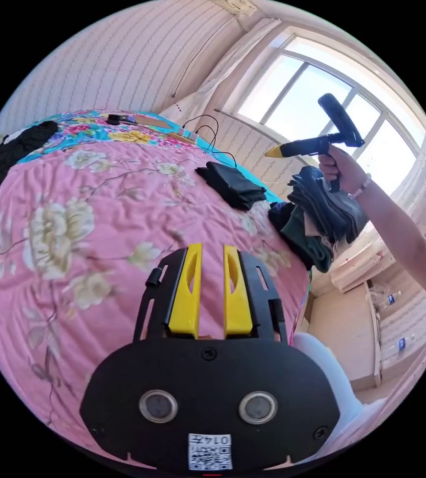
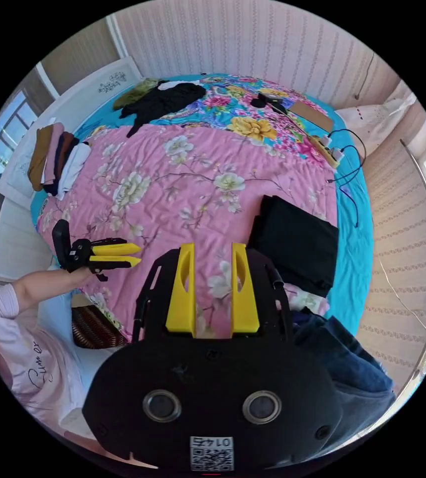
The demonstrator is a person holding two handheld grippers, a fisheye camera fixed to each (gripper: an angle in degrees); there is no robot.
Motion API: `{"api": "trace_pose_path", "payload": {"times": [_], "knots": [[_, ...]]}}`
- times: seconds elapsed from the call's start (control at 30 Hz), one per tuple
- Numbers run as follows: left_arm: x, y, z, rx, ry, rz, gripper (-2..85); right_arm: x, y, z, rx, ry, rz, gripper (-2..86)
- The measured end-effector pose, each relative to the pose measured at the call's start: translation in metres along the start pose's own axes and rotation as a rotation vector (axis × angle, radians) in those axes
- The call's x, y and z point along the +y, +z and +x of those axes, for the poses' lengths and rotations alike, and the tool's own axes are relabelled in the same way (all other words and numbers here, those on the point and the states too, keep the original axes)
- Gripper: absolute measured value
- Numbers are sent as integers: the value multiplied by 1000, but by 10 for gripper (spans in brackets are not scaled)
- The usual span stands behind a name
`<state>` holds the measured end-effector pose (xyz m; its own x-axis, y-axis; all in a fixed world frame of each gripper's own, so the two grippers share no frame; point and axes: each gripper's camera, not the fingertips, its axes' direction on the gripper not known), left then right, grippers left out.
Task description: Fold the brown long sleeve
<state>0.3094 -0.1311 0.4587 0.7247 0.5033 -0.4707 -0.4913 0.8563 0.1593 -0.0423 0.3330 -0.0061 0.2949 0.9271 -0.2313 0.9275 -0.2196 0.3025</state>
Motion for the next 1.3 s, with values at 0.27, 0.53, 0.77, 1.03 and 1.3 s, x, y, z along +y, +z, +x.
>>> {"api": "trace_pose_path", "payload": {"times": [0.27,0.53,0.77,1.03,1.3], "knots": [[164,-269,-97,-474,-216,170,64,-104,40,-215,-271,-375,79,98],[241,-473,-170,-778,-409,412,55,-203,65,-477,-439,-678,154,107],[254,-546,-254,-844,-589,494,76,-245,61,-618,-338,-836,191,112],[255,-569,-307,-739,-623,498,73,-291,92,-705,-36,-801,233,37],[266,-639,-227,-658,-303,619,2,-305,44,-628,-367,-632,352,2]]}}
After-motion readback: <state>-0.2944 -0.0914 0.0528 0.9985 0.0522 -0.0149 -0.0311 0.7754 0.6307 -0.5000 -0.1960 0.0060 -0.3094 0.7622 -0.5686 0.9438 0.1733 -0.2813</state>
